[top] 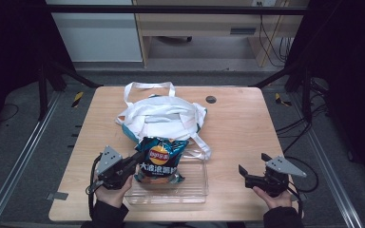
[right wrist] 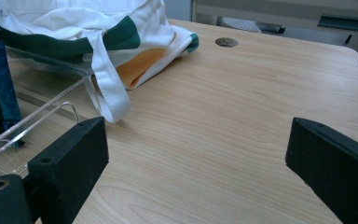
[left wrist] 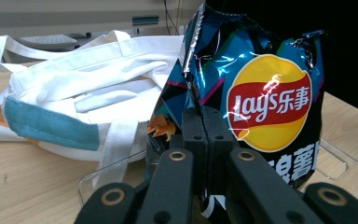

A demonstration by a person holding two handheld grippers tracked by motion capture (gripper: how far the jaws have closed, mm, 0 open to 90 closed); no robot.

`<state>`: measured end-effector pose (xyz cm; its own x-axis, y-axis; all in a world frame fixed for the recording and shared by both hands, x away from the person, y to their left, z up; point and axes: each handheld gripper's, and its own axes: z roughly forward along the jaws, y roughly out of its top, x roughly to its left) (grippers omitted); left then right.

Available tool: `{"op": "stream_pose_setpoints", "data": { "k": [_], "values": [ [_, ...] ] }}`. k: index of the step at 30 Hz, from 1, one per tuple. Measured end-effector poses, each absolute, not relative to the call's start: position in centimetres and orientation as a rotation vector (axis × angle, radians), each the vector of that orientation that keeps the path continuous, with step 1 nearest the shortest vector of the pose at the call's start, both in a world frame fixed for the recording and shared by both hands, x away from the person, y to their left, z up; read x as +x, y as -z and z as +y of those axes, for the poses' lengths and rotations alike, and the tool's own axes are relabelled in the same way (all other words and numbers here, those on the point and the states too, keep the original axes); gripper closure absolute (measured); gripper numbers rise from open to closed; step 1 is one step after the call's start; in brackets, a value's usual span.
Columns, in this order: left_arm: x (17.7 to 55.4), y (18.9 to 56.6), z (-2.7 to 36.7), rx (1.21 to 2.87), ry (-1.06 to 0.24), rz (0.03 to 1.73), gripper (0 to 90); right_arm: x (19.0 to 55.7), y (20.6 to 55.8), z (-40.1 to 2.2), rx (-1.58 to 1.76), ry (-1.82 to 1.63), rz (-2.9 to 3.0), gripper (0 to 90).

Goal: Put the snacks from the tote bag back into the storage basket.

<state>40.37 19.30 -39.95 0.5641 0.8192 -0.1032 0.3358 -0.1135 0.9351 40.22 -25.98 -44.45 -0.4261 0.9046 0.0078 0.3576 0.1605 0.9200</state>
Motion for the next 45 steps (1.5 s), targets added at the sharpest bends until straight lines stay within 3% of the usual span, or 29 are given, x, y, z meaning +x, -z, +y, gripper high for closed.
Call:
{"op": "stream_pose_setpoints", "data": {
  "k": [45],
  "values": [
    [42.8,40.8,18.3,1.693,-0.610,0.987,87.0,40.4,44.6,-25.9,1.192,-1.230,1.888,6.2]
  ]
}}
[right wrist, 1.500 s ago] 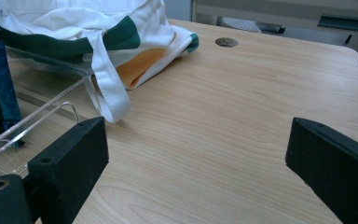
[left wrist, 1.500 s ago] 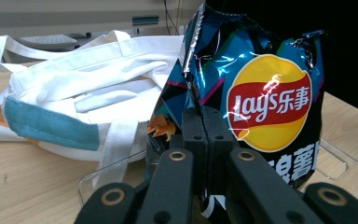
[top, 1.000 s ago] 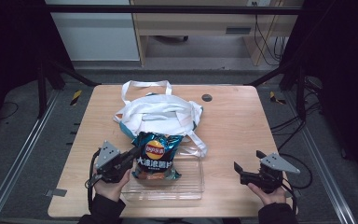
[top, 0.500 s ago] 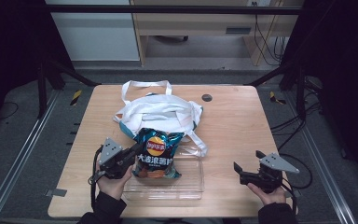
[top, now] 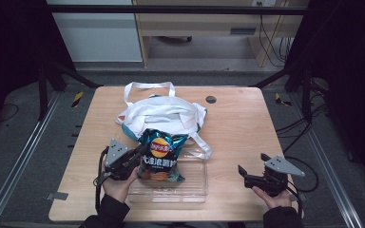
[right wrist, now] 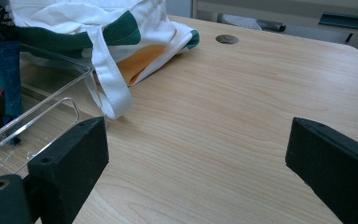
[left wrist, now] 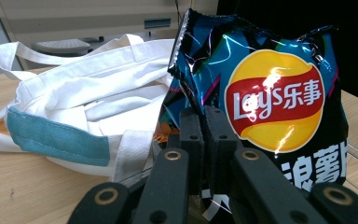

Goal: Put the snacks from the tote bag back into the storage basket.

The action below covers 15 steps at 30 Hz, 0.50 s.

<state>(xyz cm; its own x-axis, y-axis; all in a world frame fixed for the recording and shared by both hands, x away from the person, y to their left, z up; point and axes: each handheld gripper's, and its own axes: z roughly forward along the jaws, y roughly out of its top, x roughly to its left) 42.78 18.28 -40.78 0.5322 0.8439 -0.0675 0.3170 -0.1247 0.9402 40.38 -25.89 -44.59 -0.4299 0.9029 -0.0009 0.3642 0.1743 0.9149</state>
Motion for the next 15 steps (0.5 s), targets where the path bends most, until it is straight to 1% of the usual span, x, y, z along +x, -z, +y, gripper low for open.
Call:
{"op": "stream_pose_setpoints", "data": {
  "k": [9,15],
  "values": [
    [42.92,40.71,18.34,1.687,-0.605,0.992,84.4,40.38,44.59,-25.88,1.195,-1.229,1.889,6.2],
    [42.93,40.53,18.51,1.684,-0.607,0.991,77.0,40.38,44.59,-25.90,1.193,-1.230,1.886,6.2]
  ]
}}
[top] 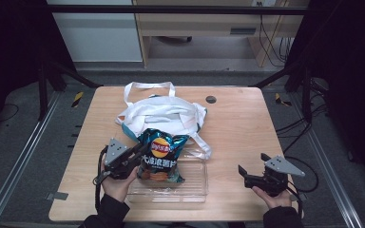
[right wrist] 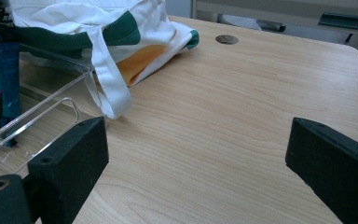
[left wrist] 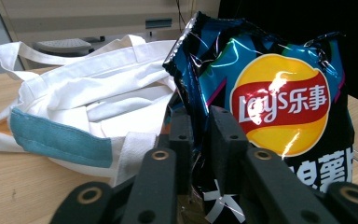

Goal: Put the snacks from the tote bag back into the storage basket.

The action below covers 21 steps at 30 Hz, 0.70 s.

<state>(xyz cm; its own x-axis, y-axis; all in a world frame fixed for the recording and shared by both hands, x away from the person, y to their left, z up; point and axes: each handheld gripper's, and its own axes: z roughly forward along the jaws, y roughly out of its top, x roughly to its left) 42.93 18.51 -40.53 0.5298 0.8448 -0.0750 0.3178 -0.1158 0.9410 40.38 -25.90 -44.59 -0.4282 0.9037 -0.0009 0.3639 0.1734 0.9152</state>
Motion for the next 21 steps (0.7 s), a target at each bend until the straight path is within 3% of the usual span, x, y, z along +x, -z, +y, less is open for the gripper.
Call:
{"op": "stream_pose_setpoints", "data": {
  "k": [13,21],
  "values": [
    [42.82,40.27,18.63,1.695,-0.600,0.972,55.4,40.37,44.56,-25.96,1.189,-1.229,1.886,6.1],
    [42.67,40.09,18.94,1.701,-0.584,0.967,51.1,40.35,44.54,-25.96,1.189,-1.230,1.887,6.2]
  ]
}}
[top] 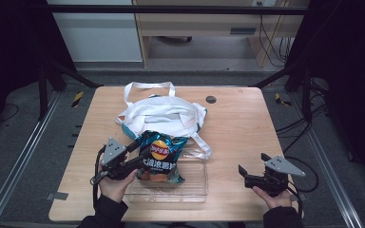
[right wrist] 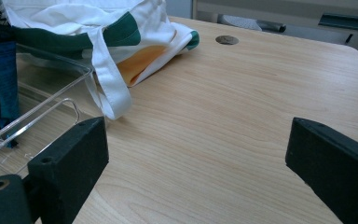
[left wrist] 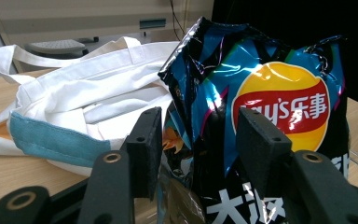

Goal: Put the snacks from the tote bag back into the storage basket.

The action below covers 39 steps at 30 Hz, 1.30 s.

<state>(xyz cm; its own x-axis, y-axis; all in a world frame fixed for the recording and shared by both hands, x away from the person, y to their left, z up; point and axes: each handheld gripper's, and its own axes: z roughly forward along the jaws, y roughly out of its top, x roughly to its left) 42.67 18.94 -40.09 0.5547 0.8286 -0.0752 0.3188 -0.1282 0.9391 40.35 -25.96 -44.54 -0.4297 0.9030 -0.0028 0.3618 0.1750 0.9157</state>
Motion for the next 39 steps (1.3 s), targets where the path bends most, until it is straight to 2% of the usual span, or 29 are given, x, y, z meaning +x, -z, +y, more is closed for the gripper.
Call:
{"op": "stream_pose_setpoints", "data": {
  "k": [21,39],
  "values": [
    [41.3,39.7,20.5,1.717,-0.527,0.923,41.9,40.2,44.5,-26.0,1.192,-1.240,1.879,6.2],
    [40.4,40.9,23.8,1.689,-0.605,0.954,36.2,40.2,44.5,-26.0,1.190,-1.238,1.877,6.2]
  ]
}}
